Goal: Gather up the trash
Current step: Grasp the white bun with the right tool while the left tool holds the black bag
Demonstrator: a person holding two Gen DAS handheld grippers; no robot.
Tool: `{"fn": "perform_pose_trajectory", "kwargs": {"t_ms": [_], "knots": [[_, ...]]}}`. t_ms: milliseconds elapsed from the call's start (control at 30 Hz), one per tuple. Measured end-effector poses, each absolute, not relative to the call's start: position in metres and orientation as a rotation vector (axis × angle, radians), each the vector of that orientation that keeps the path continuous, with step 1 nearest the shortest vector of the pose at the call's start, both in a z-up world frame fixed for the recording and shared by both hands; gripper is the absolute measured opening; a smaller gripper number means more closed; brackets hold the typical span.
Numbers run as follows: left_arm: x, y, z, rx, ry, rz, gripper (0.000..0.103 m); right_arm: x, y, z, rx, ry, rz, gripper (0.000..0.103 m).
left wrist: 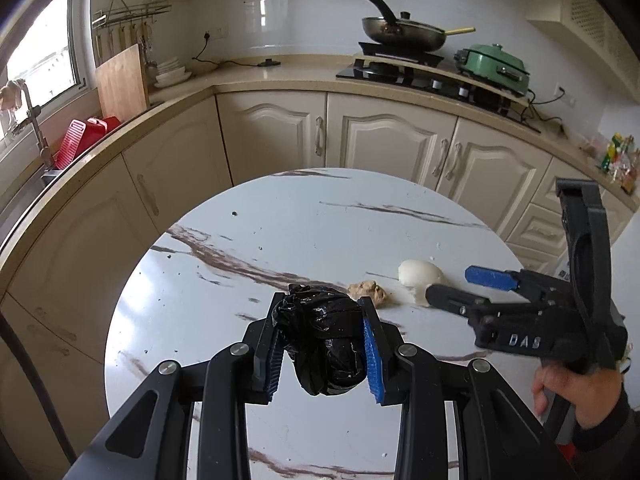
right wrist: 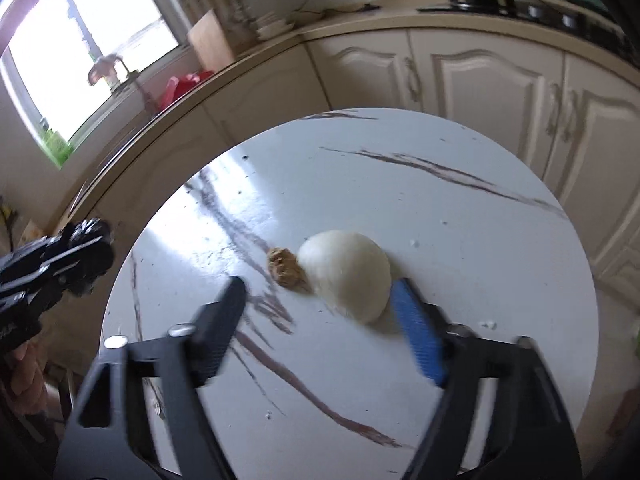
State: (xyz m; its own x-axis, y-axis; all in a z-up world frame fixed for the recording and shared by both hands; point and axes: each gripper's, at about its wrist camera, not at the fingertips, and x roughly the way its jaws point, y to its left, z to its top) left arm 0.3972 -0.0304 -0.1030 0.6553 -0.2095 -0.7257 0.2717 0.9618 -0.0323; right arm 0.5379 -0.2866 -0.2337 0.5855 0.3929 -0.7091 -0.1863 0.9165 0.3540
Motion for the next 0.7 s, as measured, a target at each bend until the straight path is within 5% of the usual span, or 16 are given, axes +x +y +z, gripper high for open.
{"fn": "perform_pose_trajectory", "kwargs": {"t_ms": [333, 500, 700], "knots": [[0.407, -0.024, -0.107, 0.082, 0.824, -0.279, 0.031, 0.575, -0.261, -0.256, 0.081, 0.938, 0.300, 0.080], [0.411, -0.029, -0.108, 0.087, 0.828, -0.304, 0.031, 0.580, -0.255, -0.262, 0.032, 0.950, 0.323, 0.058], [0.403, -0.044, -0.104, 0.100, 0.825, -0.307, 0.031, 0.561, -0.268, -0.258, 0.050, 0.923, 0.335, 0.056]]}}
